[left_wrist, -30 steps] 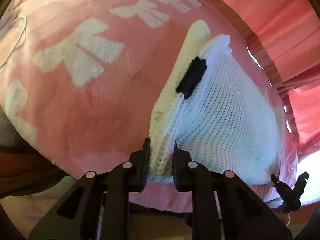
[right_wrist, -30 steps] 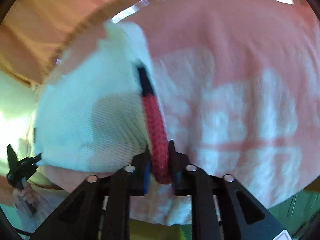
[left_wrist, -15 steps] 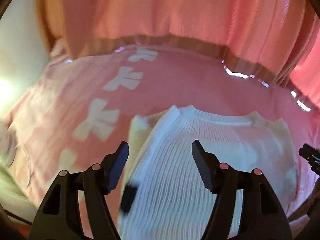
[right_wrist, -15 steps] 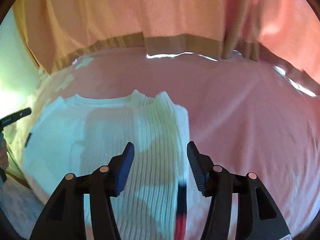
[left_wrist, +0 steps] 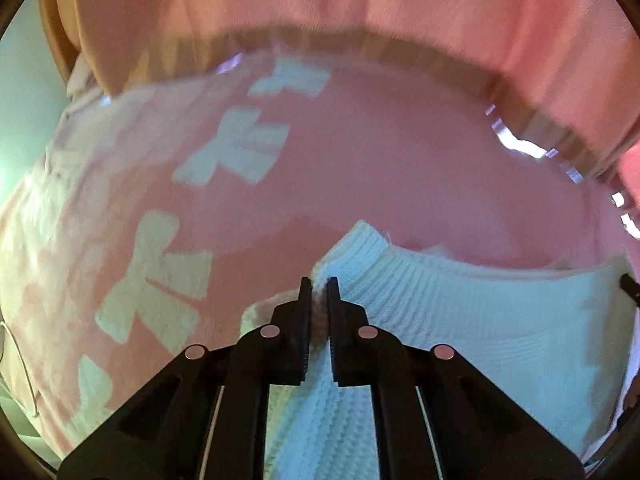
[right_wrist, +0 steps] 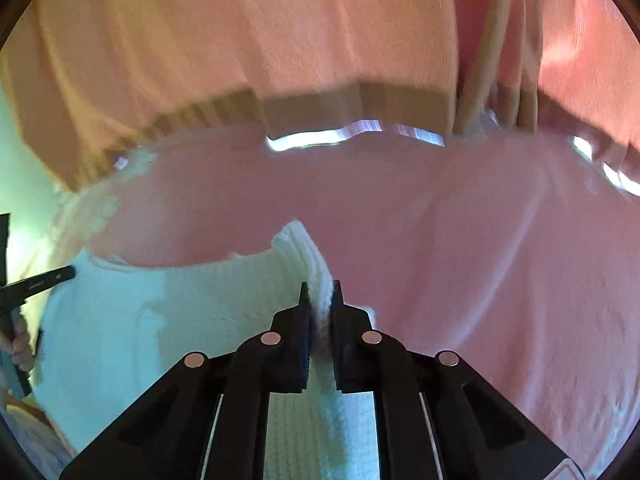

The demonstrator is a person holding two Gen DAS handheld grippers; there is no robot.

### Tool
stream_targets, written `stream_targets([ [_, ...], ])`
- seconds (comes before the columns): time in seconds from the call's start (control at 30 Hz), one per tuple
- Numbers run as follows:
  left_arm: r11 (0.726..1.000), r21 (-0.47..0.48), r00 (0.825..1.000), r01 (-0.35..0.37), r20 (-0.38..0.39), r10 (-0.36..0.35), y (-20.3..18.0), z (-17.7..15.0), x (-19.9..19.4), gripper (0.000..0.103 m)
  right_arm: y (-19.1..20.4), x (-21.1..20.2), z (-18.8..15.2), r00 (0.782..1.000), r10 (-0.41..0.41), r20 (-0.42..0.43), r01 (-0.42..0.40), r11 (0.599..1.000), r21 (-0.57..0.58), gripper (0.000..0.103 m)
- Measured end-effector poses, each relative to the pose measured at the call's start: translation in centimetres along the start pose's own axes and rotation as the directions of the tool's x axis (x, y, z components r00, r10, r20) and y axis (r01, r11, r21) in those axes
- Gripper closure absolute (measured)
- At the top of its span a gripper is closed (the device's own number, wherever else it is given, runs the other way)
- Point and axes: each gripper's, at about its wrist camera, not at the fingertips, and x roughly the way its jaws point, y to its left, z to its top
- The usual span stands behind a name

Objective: Fold small clothes

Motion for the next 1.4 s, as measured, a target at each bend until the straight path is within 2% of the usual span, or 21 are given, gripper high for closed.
stream_targets([
  [0.03,1.0,0.007,1.0,-0.016,-0.019,0.016,-0.1,-0.1,0.8,0.096,0.0,1.7,-0.3,0.998,-0.017,-0.056,0.018,1.0,0.002,0.094],
  [0.1,0.998,0.048,0.999,-0.047,0.002,0.047,-0.6,-0.5,0.4,0.093,0.2,1.9,-1.0,0.998,-0.029,-0.05,0.03,0.999,0.013,0.094],
  [0.13,0.997,0.065,0.999,-0.045,0.015,0.044,-0.8,-0.6,-0.3,0.092,0.8,1.0,-0.8,0.998,-0.055,-0.036,0.055,0.999,-0.002,0.089],
  [0.2,0.998,0.054,0.998,-0.034,0.062,0.031,-0.5,-0.9,-2.4,0.09,1.8,-2.0,-0.7,0.997,-0.068,0.044,0.069,0.997,-0.02,0.079],
  [0.27,0.999,0.037,0.992,-0.028,0.121,0.023,-0.2,-1.4,-4.9,0.089,2.9,-5.1,-1.0,0.992,-0.012,0.125,0.018,0.999,-0.045,0.071],
  [0.33,0.999,0.016,0.987,0.033,0.156,-0.035,-0.4,-2.3,-6.9,0.088,5.3,-7.3,-2.1,0.983,0.09,0.161,-0.076,0.993,-0.093,0.073],
  [0.37,0.998,0.006,0.985,0.067,0.159,-0.067,-0.7,-2.8,-7.4,0.085,6.5,-7.5,-2.8,0.979,0.135,0.152,-0.117,0.986,-0.121,0.079],
  [0.4,0.995,0.001,0.983,0.1,0.154,-0.099,-1.1,-3.4,-7.7,0.084,8.5,-7.0,-3.9,0.974,0.2,0.108,-0.181,0.97,-0.162,0.08],
  [0.47,0.99,0.022,0.986,0.137,0.097,-0.139,-2.8,-4.5,-7.0,0.084,10.8,-5.3,-5.1,0.968,0.249,0.025,-0.239,0.95,-0.199,0.088],
  [0.53,0.991,0.057,0.992,0.119,0.028,-0.121,-4.4,-5.2,-5.3,0.084,12.9,-2.5,-6.4,0.968,0.242,-0.066,-0.251,0.938,-0.239,0.09],
  [0.57,0.993,0.066,0.995,0.094,0.011,-0.095,-4.8,-5.4,-4.5,0.084,13.2,-1.2,-6.7,0.977,0.196,-0.083,-0.211,0.941,-0.263,0.092],
  [0.6,0.995,0.069,0.997,0.079,0.004,-0.079,-4.9,-5.5,-4.0,0.084,12.8,-0.2,-6.7,0.985,0.15,-0.082,-0.167,0.948,-0.272,0.093],
  [0.63,0.995,0.068,0.998,0.069,0.006,-0.07,-4.9,-5.6,-3.8,0.083,11.9,0.3,-6.5,0.986,0.146,-0.082,-0.162,0.955,-0.25,0.096],
  [0.7,0.996,0.054,0.998,0.066,0.017,-0.067,-4.5,-5.5,-4.2,0.081,9.9,-0.5,-5.6,0.987,0.149,-0.064,-0.158,0.974,-0.165,0.096],
  [0.77,0.997,0.039,0.997,0.064,0.034,-0.065,-4.1,-5.6,-5.3,0.081,9.9,-2.6,-5.4,0.983,0.183,-0.017,-0.183,0.97,-0.158,0.094],
  [0.83,0.998,0.016,0.996,0.06,0.065,-0.061,-3.3,-5.7,-6.7,0.08,10.8,-3.9,-5.5,0.976,0.217,-0.003,-0.213,0.96,-0.182,0.094],
  [0.97,0.993,-0.092,0.991,0.075,0.117,-0.064,-0.2,-6.1,-9.0,0.05,14.7,-3.8,-7.5,0.963,0.264,-0.054,-0.269,0.928,-0.256,0.099],
  [1.13,0.968,-0.235,0.993,0.09,0.098,-0.069,4.2,-7.6,-8.5,0.048,16.7,-2.6,-10.1,0.96,0.243,-0.138,-0.275,0.907,-0.32,0.099],
  [1.23,0.956,-0.279,0.995,0.092,0.05,-0.082,5.9,-8.6,-7.5,0.048,16.7,-1.0,-11.1,0.96,0.211,-0.185,-0.262,0.912,-0.315,0.099],
  [1.3,0.944,-0.309,0.993,0.113,0.01,-0.115,6.6,-9.2,-6.3,0.043,16.8,-0.7,-11.5,0.96,0.203,-0.194,-0.257,0.914,-0.314,0.1],
  [1.4,0.923,-0.349,0.983,0.16,-0.035,-0.183,6.8,-10.2,-4.9,0.041,17.5,-0.7,-11.8,0.966,0.18,-0.187,-0.236,0.91,-0.342,0.1],
])
